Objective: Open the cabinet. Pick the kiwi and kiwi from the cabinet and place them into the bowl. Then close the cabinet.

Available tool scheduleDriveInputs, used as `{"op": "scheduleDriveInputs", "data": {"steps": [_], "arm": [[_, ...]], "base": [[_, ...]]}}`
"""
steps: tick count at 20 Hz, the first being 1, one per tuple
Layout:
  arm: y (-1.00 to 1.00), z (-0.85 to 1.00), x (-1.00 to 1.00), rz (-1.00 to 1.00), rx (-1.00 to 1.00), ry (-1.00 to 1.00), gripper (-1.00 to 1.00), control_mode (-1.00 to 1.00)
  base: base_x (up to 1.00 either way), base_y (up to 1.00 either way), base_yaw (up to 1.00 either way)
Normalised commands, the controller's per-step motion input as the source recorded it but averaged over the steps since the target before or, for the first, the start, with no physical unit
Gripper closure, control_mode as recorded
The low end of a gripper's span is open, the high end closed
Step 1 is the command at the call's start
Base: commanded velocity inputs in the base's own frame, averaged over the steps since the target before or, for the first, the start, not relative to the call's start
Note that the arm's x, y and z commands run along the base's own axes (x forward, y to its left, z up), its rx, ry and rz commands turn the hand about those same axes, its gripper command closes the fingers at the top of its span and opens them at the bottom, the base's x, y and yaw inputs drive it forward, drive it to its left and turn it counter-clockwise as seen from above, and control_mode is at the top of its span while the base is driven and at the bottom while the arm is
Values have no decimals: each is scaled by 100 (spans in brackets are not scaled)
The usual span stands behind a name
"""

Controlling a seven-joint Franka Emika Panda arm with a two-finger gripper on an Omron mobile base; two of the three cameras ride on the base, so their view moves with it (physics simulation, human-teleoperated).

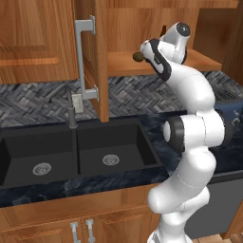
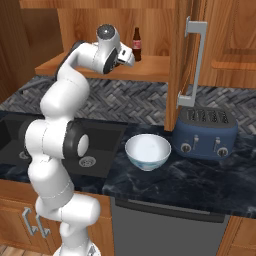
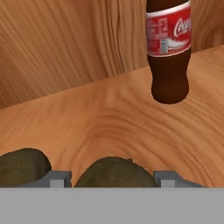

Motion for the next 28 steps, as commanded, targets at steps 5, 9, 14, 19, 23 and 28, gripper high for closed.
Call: {"op": "scheduleDriveInputs", "data": {"steps": [5, 9, 14, 19, 23, 28], "arm": [[0, 0, -87, 0, 0, -5, 100, -100], [0, 0, -100, -2, 0, -9, 100, -100], [0, 0, -100, -4, 1, -7, 100, -100], [0, 12, -100, -11, 5, -1, 100, -100], [0, 7, -100, -14, 5, 0, 100, -100], [-1, -2, -97, -15, 3, 7, 100, -100]], "base": [[0, 0, 0], [0, 0, 0], [0, 0, 0], [0, 0, 0], [0, 0, 0], [0, 0, 0]]}}
